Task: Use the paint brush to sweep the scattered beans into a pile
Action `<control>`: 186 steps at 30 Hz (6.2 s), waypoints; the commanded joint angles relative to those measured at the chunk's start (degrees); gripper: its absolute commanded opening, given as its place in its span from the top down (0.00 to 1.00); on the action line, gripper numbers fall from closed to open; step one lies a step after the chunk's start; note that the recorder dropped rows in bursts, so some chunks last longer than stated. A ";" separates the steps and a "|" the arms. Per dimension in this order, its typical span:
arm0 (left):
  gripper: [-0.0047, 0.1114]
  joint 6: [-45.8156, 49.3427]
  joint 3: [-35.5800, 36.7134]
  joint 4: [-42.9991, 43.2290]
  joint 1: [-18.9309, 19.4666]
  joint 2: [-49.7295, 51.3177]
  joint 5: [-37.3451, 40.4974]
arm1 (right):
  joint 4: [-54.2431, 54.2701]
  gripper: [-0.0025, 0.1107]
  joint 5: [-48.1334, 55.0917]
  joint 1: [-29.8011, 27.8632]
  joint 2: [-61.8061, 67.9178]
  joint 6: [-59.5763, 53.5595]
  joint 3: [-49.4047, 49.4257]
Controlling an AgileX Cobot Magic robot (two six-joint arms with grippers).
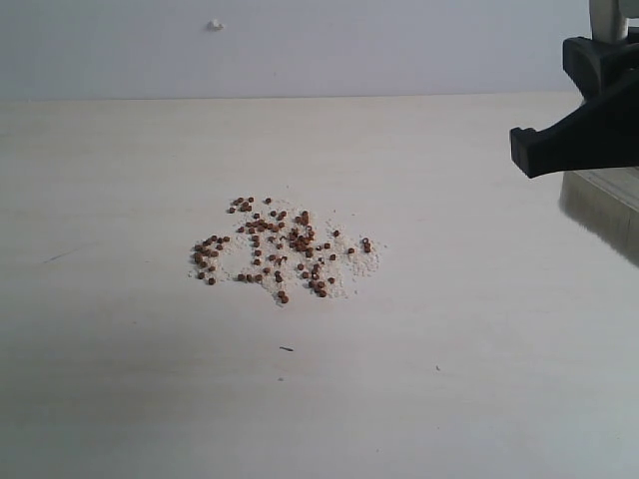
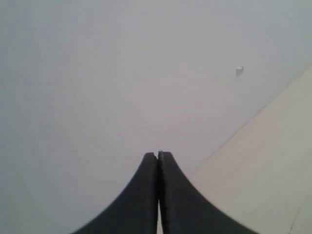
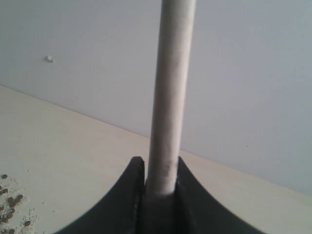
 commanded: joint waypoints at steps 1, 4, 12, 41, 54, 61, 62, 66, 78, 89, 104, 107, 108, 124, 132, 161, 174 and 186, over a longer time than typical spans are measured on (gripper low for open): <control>0.96 -0.14 0.17 0.29 0.04 -0.24 0.78 | -1.13 0.98 -0.10 0.12 0.15 -0.42 -0.46; 0.96 -0.72 0.17 -1.33 0.04 -0.24 1.05 | -1.13 0.98 -0.10 0.12 0.15 -0.42 -0.46; 0.96 -22.02 0.17 -9.75 0.04 -0.24 -5.31 | -1.13 0.98 -0.10 0.12 0.15 -0.42 -0.46; 0.96 -38.54 0.17 5.28 0.04 -0.24 7.05 | -1.13 0.98 -7.10 0.12 2.18 -0.42 -0.96; 0.96 -38.55 0.17 5.28 0.04 -0.24 7.05 | -1.13 0.98 -8.33 -8.74 19.54 5.19 -13.90; 0.96 -38.55 0.17 5.28 0.04 -0.24 7.05 | -1.13 0.98 -8.22 -12.74 24.93 8.08 -15.82; 0.96 -38.55 0.17 5.28 0.04 -0.24 7.05 | -1.13 0.98 -6.77 -12.74 25.64 7.60 -15.82; 0.96 -38.55 0.17 5.28 0.04 -0.24 7.05 | -1.13 0.98 -0.70 -13.78 28.63 7.18 -18.19; 0.96 -38.55 0.17 5.28 0.04 -0.24 7.05 | -1.13 0.98 -6.37 -16.69 38.37 5.65 -32.74; 0.96 -38.55 0.17 5.28 0.04 -0.24 7.05 | -1.13 0.98 -37.26 -22.06 41.89 -50.53 -35.44; 0.96 -38.55 0.17 5.28 0.04 -0.24 7.05 | 49.44 0.98 -68.53 -43.02 41.89 -67.57 -21.65; 0.96 -38.55 0.17 5.28 0.04 -0.24 7.05 | 72.71 0.98 -78.78 -42.89 41.89 -82.49 -14.60; 0.96 -38.55 0.17 5.28 0.04 -0.24 7.05 | 79.04 0.98 -84.25 -42.68 42.00 -85.51 -12.09; 0.96 -38.55 0.17 5.28 0.04 -0.24 7.05 | 80.90 0.98 -108.04 -39.19 53.43 -103.95 -5.00; 0.96 -38.55 0.17 5.28 0.04 -0.24 7.05 | 93.61 0.98 -111.30 -30.26 55.77 -115.93 -7.45; 0.96 -38.63 0.17 5.28 0.04 -0.24 7.05 | 91.49 0.98 -107.36 -23.89 69.56 -109.14 -13.55; 0.96 -38.52 0.17 5.28 0.04 -0.24 7.05 | 91.38 0.98 -98.39 -23.89 69.68 -87.58 -19.56; 0.96 -38.52 0.17 5.28 0.04 -0.24 7.05 | 103.45 0.98 -101.38 -21.94 64.69 -97.87 -21.95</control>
